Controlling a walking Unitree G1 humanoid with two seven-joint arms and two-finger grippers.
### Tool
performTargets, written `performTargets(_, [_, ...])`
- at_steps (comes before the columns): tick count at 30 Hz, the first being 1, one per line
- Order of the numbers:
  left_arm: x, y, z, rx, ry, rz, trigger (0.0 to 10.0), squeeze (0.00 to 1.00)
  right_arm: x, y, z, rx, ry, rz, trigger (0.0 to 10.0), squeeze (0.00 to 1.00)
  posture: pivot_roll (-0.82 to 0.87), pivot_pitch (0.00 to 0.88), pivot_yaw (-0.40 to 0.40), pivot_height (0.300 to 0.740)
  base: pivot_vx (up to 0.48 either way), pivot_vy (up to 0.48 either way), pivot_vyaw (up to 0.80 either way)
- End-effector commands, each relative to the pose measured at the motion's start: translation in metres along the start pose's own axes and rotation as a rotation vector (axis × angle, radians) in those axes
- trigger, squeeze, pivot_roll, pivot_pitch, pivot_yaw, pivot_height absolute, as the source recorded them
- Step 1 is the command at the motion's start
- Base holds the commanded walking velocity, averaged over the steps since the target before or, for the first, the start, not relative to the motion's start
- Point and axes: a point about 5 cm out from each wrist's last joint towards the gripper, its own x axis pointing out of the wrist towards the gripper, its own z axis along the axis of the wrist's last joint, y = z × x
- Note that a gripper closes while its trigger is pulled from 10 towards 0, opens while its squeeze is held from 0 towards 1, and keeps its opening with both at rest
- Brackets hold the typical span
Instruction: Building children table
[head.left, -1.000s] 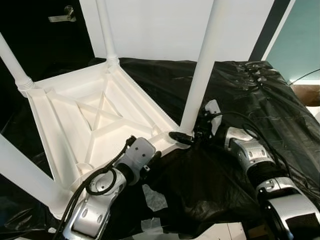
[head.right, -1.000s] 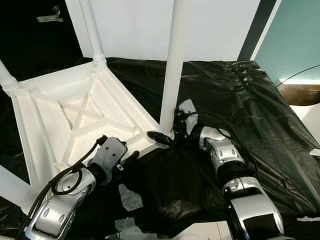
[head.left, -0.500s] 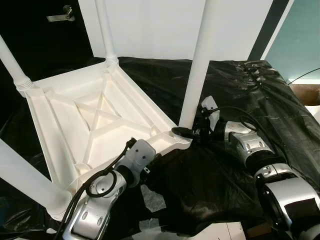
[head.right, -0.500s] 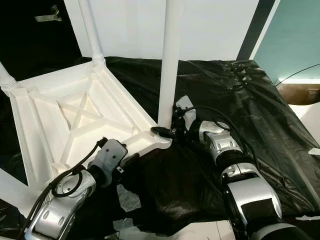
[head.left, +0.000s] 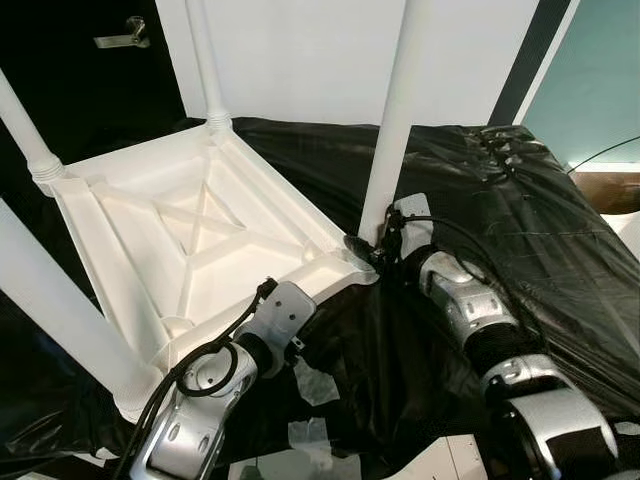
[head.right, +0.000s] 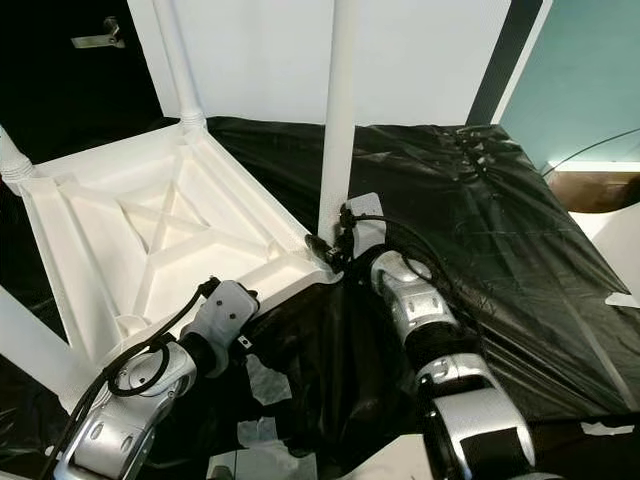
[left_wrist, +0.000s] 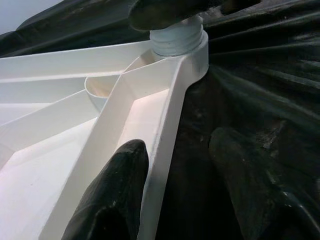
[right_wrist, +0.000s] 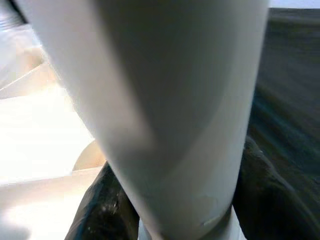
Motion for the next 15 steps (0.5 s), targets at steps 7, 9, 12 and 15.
performTargets(7, [0.001, -0.004, 0.003, -0.012, -0.006, -0.007, 10.0, 0.0, -0.004, 0.041, -0.023, 0.106, 0.077, -0.141, 0.0, 0.0, 0.14, 0.069, -0.067, 0.74, 0.0, 0.0, 0.0])
performTargets(9, [0.001, -0.004, 0.003, -0.01, -0.006, -0.007, 10.0, 0.0, -0.005, 0.043, -0.019, 0.103, 0.07, -0.139, 0.0, 0.0, 0.14, 0.066, -0.067, 0.74, 0.0, 0.0, 0.0])
performTargets(12, [0.001, -0.004, 0.003, -0.01, -0.007, -0.005, 10.0, 0.0, -0.006, 0.044, -0.018, 0.105, 0.066, -0.133, 0.0, 0.0, 0.14, 0.065, -0.068, 0.74, 0.0, 0.0, 0.0])
performTargets(15, [0.001, -0.003, 0.004, -0.01, -0.008, -0.004, 10.0, 0.0, -0.006, 0.045, -0.015, 0.101, 0.052, -0.127, 9.0, 0.0, 0.14, 0.065, -0.068, 0.74, 0.0, 0.0, 0.0])
